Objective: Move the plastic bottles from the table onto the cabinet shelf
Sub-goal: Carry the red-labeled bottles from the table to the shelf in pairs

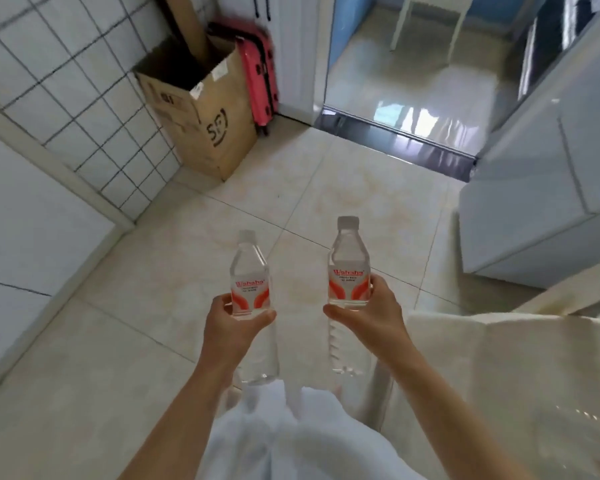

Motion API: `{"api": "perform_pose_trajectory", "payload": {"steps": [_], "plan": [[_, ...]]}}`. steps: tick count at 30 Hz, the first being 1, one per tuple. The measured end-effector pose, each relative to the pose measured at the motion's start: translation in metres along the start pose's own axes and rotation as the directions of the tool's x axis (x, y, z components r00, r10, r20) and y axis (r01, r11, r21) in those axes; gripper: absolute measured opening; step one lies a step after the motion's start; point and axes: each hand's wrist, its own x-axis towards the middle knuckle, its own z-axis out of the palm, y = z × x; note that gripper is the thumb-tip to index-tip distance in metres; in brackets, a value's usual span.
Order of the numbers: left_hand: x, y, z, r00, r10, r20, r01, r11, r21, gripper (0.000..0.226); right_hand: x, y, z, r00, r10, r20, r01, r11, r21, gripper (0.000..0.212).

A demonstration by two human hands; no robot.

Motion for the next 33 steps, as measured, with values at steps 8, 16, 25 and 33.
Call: {"api": "perform_pose_trajectory", "payload": {"steps": [8, 16, 25, 33], "plan": [[0.015, -0.046, -0.167, 0.967, -0.143, -0.211, 0.099, 0.973, -0.207, 0.059, -0.007, -0.083, 0.164, 0.961, -0.104, 0.255, 0.137, 0.984, -0.116, 0.069], [0.026, -0.097, -0.295, 0.858, -0.291, -0.424, 0.122, 0.916, -0.382, 0.062, -0.025, -0.152, 0.322, 0.843, -0.195, 0.501, 0.345, 0.911, -0.226, 0.07], [0.066, -0.112, -0.385, 0.744, -0.366, -0.559, 0.107, 0.891, -0.441, 0.065, -0.012, -0.218, 0.436, 0.711, -0.248, 0.658, 0.509, 0.827, -0.24, 0.07], [0.142, -0.081, -0.47, 0.654, -0.375, -0.656, 0.037, 0.883, -0.468, 0.055, 0.024, -0.315, 0.54, 0.568, -0.317, 0.759, 0.637, 0.754, -0.162, 0.069]]}}
